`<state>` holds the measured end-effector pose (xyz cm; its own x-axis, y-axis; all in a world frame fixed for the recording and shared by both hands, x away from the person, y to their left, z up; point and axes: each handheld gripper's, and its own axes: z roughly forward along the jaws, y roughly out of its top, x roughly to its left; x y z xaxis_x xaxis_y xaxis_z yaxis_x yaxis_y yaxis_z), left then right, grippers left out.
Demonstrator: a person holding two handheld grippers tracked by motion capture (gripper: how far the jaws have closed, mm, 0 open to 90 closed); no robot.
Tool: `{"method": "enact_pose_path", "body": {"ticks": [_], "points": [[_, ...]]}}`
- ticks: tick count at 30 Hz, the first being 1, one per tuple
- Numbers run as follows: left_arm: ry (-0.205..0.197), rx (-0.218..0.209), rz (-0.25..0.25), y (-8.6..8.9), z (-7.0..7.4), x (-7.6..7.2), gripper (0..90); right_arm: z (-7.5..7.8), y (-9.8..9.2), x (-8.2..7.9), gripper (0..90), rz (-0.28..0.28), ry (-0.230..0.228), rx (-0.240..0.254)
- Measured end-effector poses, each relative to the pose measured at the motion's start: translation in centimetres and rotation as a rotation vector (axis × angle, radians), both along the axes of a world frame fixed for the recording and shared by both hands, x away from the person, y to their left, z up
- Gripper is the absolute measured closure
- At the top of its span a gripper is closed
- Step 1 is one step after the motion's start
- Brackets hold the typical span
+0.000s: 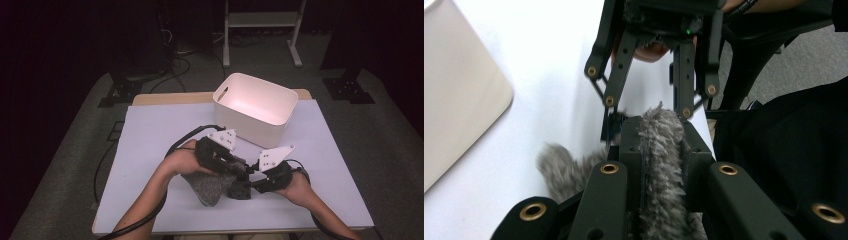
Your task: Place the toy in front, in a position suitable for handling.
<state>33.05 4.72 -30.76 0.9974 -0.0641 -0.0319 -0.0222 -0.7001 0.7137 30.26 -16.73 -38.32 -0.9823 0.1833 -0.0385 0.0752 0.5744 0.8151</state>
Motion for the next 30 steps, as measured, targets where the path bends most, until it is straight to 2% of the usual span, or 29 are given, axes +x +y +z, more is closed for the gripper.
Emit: {"method": "enact_pose_path", "body": {"ticks": [4,13,17,20,25,30], "points": [[0.003,0.010,0.033,1.2,-0.4,0.2,77.6,-0.1,-0.6,0.1,59.0,-0.010,0.021,0.010],[0.052,-0.052,0.068,3.2,-2.3,0.6,77.5,-0.3,-1.5,0.2,58.8,-0.012,0.043,0.023],[0.087,-0.107,0.085,4.0,-3.4,0.8,77.6,-0.4,-1.6,0.2,58.8,-0.015,0.046,0.024],[0.099,-0.131,0.106,4.6,-3.6,0.9,77.8,-0.2,-1.1,0.2,59.0,-0.018,0.040,0.022],[0.095,-0.130,0.122,5.6,-3.4,1.0,78.0,0.1,0.1,0.4,59.1,-0.011,0.022,0.009],[0.099,-0.129,0.140,7.0,-3.3,1.0,78.0,0.1,1.4,0.7,59.1,-0.003,0.027,0.016]]}}
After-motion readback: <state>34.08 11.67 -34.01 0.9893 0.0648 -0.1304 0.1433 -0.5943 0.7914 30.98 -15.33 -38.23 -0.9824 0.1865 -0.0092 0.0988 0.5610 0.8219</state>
